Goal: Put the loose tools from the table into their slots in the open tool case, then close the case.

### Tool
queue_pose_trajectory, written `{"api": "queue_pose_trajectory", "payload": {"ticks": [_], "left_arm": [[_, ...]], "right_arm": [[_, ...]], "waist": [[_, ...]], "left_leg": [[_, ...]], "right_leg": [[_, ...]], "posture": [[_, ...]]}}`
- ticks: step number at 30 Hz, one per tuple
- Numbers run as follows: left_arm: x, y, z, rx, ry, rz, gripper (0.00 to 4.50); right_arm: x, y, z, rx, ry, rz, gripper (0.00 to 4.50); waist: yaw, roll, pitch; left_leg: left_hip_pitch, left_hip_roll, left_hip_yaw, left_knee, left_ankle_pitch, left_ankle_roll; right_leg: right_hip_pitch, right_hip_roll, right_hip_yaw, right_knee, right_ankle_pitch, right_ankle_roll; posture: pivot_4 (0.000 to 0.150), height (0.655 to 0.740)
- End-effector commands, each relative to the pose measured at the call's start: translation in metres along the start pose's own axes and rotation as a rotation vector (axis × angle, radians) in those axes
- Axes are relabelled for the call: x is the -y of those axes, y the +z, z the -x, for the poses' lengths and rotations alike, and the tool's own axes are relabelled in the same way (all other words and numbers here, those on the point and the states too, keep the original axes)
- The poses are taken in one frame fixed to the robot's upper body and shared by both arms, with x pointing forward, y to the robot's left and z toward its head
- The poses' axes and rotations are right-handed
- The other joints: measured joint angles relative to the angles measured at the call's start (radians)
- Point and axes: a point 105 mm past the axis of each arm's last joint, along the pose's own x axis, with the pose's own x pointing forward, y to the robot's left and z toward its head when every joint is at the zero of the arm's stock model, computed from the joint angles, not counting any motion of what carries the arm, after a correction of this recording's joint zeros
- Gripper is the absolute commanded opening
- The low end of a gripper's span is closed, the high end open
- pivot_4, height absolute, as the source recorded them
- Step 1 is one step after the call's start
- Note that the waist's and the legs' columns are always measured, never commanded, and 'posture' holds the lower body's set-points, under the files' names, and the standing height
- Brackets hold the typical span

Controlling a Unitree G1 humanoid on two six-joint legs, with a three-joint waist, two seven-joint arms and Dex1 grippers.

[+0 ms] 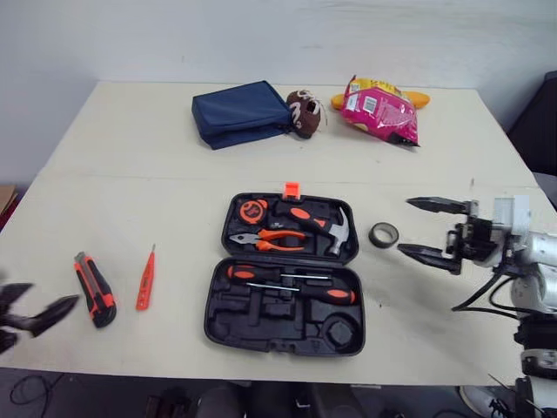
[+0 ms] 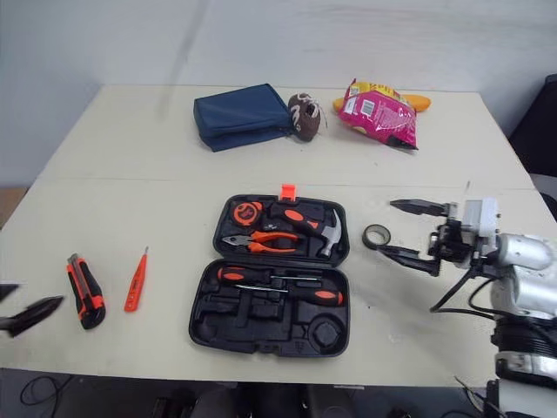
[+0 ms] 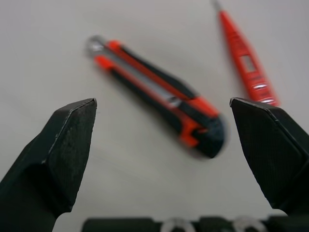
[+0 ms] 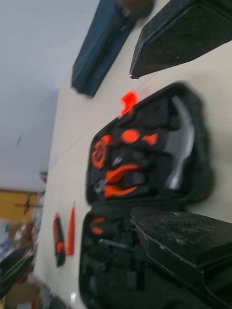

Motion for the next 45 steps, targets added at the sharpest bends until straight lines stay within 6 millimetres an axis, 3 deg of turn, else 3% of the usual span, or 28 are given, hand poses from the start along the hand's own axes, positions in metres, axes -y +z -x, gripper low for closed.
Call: {"api": "queue_pose_trajectory", "payload": {"ticks": [1, 3, 7, 13, 18, 27, 30, 34, 36, 38, 43, 45], "left_arm": [[0.028, 0.009, -0.014, -0.007, 0.010, 0.018, 4.50], [0.043, 0.011, -0.025, -0.004, -0.019, 0.040, 4.50], [0.054, 0.003, -0.044, -0.004, 0.033, 0.090, 4.50], [0.052, -0.001, -0.058, -0.012, 0.152, 0.124, 4.50], [0.059, -0.010, -0.074, -0.045, 0.137, 0.197, 4.50], [0.064, -0.026, -0.085, -0.136, 0.109, 0.206, 4.50], [0.062, -0.036, -0.081, -0.171, 0.121, 0.212, 3.67], [0.060, -0.048, -0.078, -0.205, 0.125, 0.240, 1.95], [0.060, -0.048, -0.078, -0.202, 0.117, 0.246, 0.99], [0.060, -0.038, -0.076, -0.169, 0.094, 0.219, 0.32], [0.054, -0.014, -0.070, -0.089, 0.085, 0.149, 0.31], [0.055, 0.015, -0.063, 0.048, 0.024, 0.025, 0.31]], "right_arm": [[-0.010, 0.018, -0.019, 0.099, 0.085, 0.039, 4.45], [-0.013, 0.016, -0.025, 0.112, 0.095, 0.030, 4.45], [-0.016, 0.011, -0.027, 0.103, 0.109, 0.033, 4.45], [-0.019, 0.012, -0.027, 0.108, 0.115, 0.034, 4.45], [-0.024, 0.010, -0.031, 0.114, 0.119, 0.036, 4.45], [-0.027, 0.007, -0.032, 0.109, 0.116, 0.041, 4.45], [-0.027, 0.008, -0.033, 0.106, 0.106, 0.046, 4.50], [-0.029, 0.010, -0.035, 0.096, 0.107, 0.048, 4.50], [-0.029, 0.012, -0.036, 0.095, 0.106, 0.050, 4.50], [-0.029, 0.015, -0.038, 0.091, 0.104, 0.053, 4.50], [-0.030, 0.017, -0.037, 0.064, 0.106, 0.039, 4.50], [-0.028, 0.019, -0.035, 0.043, 0.093, 0.045, 4.50]], "waist": [[0.004, 0.000, 0.000], [0.008, 0.001, 0.000], [0.001, -0.001, -0.001], [0.004, -0.002, 0.000], [0.006, -0.002, 0.000], [0.009, -0.001, -0.001], [0.009, -0.001, -0.001], [0.007, 0.000, -0.001], [0.007, 0.000, -0.002], [0.007, 0.000, -0.002], [0.008, 0.000, -0.001], [0.010, -0.002, 0.000]], "left_leg": [[0.000, 0.000, -0.001, 0.000, 0.001, 0.000], [0.000, -0.001, -0.001, 0.001, 0.002, 0.000], [0.000, -0.002, 0.000, 0.002, 0.004, -0.004], [0.000, -0.002, 0.000, 0.003, 0.004, -0.004], [0.001, -0.002, -0.001, 0.004, 0.005, -0.004], [0.002, -0.002, -0.001, 0.004, 0.005, -0.004], [0.002, -0.002, -0.001, 0.004, 0.005, -0.004], [0.002, -0.002, 0.000, 0.003, 0.005, -0.004], [0.002, -0.002, 0.000, 0.003, 0.005, -0.004], [0.002, -0.003, 0.000, 0.003, 0.005, -0.004], [0.002, -0.002, -0.001, 0.003, 0.005, -0.004], [0.001, -0.003, -0.001, 0.003, 0.005, -0.004]], "right_leg": [[0.000, 0.000, 0.000, 0.000, 0.000, 0.000], [0.001, 0.000, 0.000, 0.001, 0.001, 0.001], [0.002, 0.000, 0.002, -0.001, 0.001, 0.003], [0.002, 0.001, 0.002, 0.000, 0.002, 0.003], [0.003, 0.001, 0.003, 0.000, 0.002, 0.003], [0.004, 0.001, 0.003, 0.001, 0.002, 0.003], [0.004, 0.001, 0.003, 0.001, 0.002, 0.003], [0.004, 0.001, 0.003, 0.000, 0.002, 0.003], [0.004, 0.001, 0.003, 0.000, 0.002, 0.003], [0.004, 0.001, 0.004, 0.000, 0.002, 0.003], [0.004, 0.001, 0.003, 0.000, 0.002, 0.003], [0.003, 0.001, 0.003, -0.001, 0.002, 0.003]], "posture": [[0.150, 0.7400], [0.150, 0.7400], [0.150, 0.7400], [0.150, 0.7400], [0.150, 0.7400], [0.150, 0.7400], [0.150, 0.7400], [0.150, 0.7400], [0.150, 0.7400], [0.150, 0.7400], [0.150, 0.7400], [0.150, 0.7400]]}}
